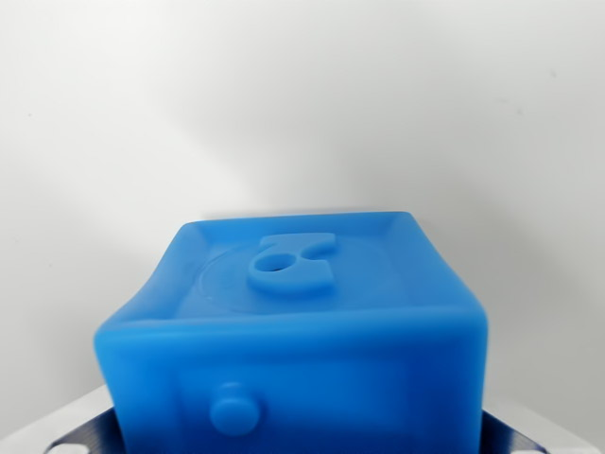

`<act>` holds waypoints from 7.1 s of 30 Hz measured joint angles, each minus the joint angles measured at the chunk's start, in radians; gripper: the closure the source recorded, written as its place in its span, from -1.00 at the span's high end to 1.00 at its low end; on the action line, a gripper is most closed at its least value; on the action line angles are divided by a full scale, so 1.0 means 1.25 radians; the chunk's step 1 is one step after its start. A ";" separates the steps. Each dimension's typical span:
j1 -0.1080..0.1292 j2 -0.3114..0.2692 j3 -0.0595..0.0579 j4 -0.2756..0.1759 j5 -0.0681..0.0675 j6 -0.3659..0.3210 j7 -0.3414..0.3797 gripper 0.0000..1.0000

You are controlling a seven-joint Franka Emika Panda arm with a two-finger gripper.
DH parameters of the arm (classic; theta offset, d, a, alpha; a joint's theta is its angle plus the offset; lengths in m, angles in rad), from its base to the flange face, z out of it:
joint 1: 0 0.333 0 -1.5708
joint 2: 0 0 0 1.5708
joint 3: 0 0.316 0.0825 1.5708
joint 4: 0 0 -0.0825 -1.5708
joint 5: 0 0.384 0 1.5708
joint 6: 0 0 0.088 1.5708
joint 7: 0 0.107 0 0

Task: Stack cube

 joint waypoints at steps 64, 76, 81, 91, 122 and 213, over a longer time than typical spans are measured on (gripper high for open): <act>-0.068 -0.087 -0.029 0.095 0.009 -0.178 0.002 -1.00; -0.087 -0.074 -0.037 0.138 0.014 -0.209 0.004 -1.00; -0.093 -0.068 -0.040 0.156 0.015 -0.221 0.005 -1.00; -0.108 -0.054 -0.046 0.197 0.019 -0.248 0.009 -1.00; -0.150 -0.003 -0.062 0.328 0.030 -0.330 0.028 -1.00; -0.168 0.125 -0.061 0.389 0.049 -0.269 0.032 1.00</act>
